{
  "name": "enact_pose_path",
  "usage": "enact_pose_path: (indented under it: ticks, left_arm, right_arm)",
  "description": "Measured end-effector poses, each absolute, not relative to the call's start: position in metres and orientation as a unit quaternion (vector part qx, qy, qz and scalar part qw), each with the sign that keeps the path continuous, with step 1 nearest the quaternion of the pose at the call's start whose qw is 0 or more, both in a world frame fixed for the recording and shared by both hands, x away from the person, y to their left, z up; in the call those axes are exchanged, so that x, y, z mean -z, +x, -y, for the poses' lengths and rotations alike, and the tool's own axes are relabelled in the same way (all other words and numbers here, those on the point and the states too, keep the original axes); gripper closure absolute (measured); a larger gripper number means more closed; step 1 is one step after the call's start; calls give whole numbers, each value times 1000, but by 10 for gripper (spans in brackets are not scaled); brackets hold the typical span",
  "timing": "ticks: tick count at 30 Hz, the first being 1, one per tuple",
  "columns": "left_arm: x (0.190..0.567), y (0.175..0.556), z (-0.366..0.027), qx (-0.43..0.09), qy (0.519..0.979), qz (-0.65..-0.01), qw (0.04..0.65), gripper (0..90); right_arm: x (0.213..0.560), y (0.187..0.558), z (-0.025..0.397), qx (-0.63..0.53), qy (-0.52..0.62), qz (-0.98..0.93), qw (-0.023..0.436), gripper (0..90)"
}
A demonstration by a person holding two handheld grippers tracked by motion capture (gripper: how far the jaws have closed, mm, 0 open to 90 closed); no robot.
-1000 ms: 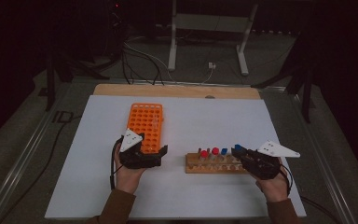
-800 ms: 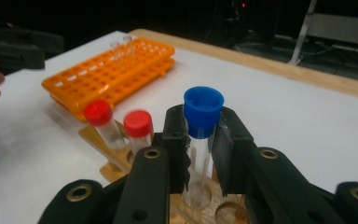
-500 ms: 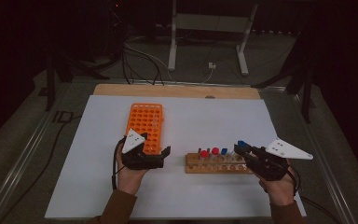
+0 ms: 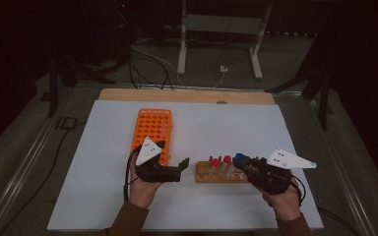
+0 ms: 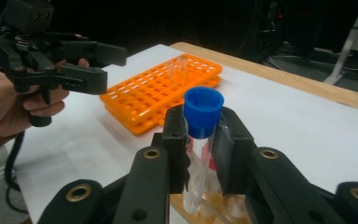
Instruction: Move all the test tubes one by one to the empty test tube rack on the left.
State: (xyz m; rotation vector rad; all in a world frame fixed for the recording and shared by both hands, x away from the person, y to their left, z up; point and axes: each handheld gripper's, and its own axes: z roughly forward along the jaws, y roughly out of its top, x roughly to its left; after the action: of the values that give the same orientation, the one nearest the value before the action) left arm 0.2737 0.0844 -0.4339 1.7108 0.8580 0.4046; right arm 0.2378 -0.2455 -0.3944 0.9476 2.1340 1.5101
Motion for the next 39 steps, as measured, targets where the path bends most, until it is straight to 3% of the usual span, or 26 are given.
enact_pose_path:
  ticks: [22, 25, 29, 31, 35, 39]
  left_arm:
    - [436, 242, -17, -124, 798, -240, 539, 39]
    - [437, 238, -13, -128, 799, -236, 538, 121]
    - [436, 237, -16, -124, 798, -226, 544, 468]
    - [436, 237, -17, -122, 800, -220, 545, 559]
    - [436, 238, -18, -114, 807, -214, 539, 684]
    - [437, 239, -17, -108, 810, -211, 537, 753]
  right_arm:
    - [405, 237, 205, -527, 304, -781, 144, 761]
    - [405, 236, 201, -526, 298, -784, 140, 761]
    - [406, 233, 196, -524, 289, -790, 134, 761]
    - [406, 233, 193, -523, 286, -792, 131, 761]
    - [407, 232, 191, -522, 283, -794, 129, 761]
    - [407, 232, 192, -522, 284, -793, 129, 761]
